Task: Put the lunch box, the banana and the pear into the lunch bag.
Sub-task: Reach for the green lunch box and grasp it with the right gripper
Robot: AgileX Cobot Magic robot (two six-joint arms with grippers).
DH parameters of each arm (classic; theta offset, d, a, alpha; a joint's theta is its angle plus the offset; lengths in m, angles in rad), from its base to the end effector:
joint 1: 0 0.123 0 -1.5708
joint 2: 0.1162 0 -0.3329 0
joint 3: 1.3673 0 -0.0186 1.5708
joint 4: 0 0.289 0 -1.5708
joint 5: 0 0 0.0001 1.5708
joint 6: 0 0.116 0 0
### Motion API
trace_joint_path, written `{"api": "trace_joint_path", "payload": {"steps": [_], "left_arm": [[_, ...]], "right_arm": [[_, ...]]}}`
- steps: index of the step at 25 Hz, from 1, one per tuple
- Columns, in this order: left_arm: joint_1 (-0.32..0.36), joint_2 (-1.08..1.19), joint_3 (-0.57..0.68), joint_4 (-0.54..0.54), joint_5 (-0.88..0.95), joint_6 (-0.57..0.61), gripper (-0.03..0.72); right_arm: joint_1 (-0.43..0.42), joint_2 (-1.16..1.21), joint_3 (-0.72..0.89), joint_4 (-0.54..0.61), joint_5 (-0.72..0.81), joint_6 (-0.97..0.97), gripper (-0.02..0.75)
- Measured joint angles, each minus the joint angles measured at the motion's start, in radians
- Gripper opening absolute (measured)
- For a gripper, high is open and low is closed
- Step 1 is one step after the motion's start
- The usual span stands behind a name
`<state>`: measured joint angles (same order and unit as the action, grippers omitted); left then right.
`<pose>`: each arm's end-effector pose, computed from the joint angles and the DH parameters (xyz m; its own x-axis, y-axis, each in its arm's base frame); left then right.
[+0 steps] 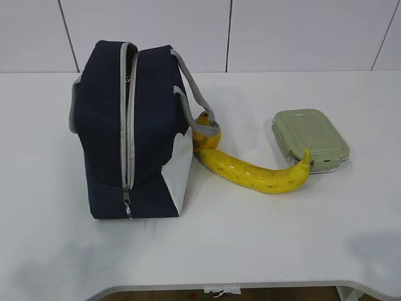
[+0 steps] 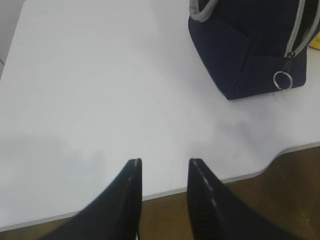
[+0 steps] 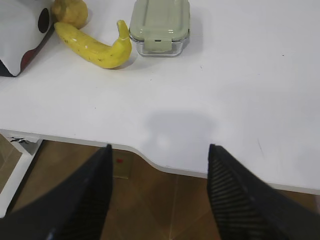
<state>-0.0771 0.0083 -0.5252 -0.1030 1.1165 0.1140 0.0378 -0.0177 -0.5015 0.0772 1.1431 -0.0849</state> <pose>-0.0031 -0.0105 0.2873 -0.4750 0.1052 -0.8737 0.1901 0.9816 0.0149 -0.0053 0.0079 0.2766 -0.5040 -0.0718 -0.8607 -0.1248 0.9921 -0.0097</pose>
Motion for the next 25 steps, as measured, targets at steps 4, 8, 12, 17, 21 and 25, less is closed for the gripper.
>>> {"api": "trace_joint_path", "payload": {"steps": [4, 8, 12, 17, 21, 25], "left_arm": [[0.0, 0.0, 0.0, 0.0, 0.0, 0.0, 0.239], [0.0, 0.0, 0.0, 0.0, 0.0, 0.0, 0.239], [0.0, 0.0, 0.0, 0.0, 0.0, 0.0, 0.239], [0.0, 0.0, 0.0, 0.0, 0.0, 0.0, 0.239], [0.0, 0.0, 0.0, 0.0, 0.0, 0.0, 0.239], [0.0, 0.0, 0.0, 0.0, 0.0, 0.0, 0.239]], "right_arm": [[0.0, 0.0, 0.0, 0.0, 0.0, 0.0, 0.468], [0.0, 0.0, 0.0, 0.0, 0.0, 0.0, 0.468], [0.0, 0.0, 0.0, 0.0, 0.0, 0.0, 0.468], [0.0, 0.0, -0.006, 0.0, 0.0, 0.0, 0.467], [0.0, 0.042, -0.007, 0.0, -0.009, 0.0, 0.467], [0.0, 0.119, -0.033, 0.0, -0.02, 0.0, 0.467]]}}
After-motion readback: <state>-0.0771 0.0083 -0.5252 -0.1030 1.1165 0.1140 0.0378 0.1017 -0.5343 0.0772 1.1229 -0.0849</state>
